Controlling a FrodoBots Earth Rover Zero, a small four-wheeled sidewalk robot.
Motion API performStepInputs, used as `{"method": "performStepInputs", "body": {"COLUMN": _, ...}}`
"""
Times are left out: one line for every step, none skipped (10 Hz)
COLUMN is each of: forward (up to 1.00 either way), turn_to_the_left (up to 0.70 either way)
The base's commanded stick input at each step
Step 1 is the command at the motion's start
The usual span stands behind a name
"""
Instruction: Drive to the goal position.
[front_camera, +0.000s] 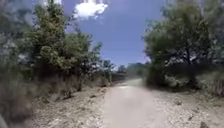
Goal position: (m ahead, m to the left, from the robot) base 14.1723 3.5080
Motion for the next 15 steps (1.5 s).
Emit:
{"method": "performStepInputs", "body": {"forward": 0.45, "turn_to_the_left": 0.0}}
{"method": "performStepInputs", "body": {"forward": 0.45, "turn_to_the_left": 0.0}}
{"method": "performStepInputs", "body": {"forward": 0.45, "turn_to_the_left": 0.0}}
{"method": "performStepInputs", "body": {"forward": 0.45, "turn_to_the_left": 0.0}}
{"method": "performStepInputs", "body": {"forward": 0.45, "turn_to_the_left": 0.0}}
{"method": "performStepInputs", "body": {"forward": 0.45, "turn_to_the_left": 0.0}}
{"method": "performStepInputs", "body": {"forward": 0.45, "turn_to_the_left": 0.0}}
{"method": "performStepInputs", "body": {"forward": 0.45, "turn_to_the_left": 0.0}}
{"method": "performStepInputs", "body": {"forward": 0.45, "turn_to_the_left": 0.0}}
{"method": "performStepInputs", "body": {"forward": 0.45, "turn_to_the_left": 0.0}}
{"method": "performStepInputs", "body": {"forward": 0.45, "turn_to_the_left": 0.0}}
{"method": "performStepInputs", "body": {"forward": 0.45, "turn_to_the_left": 0.0}}
{"method": "performStepInputs", "body": {"forward": 0.45, "turn_to_the_left": 0.0}}
{"method": "performStepInputs", "body": {"forward": 0.45, "turn_to_the_left": 0.0}}
{"method": "performStepInputs", "body": {"forward": 0.45, "turn_to_the_left": 0.0}}
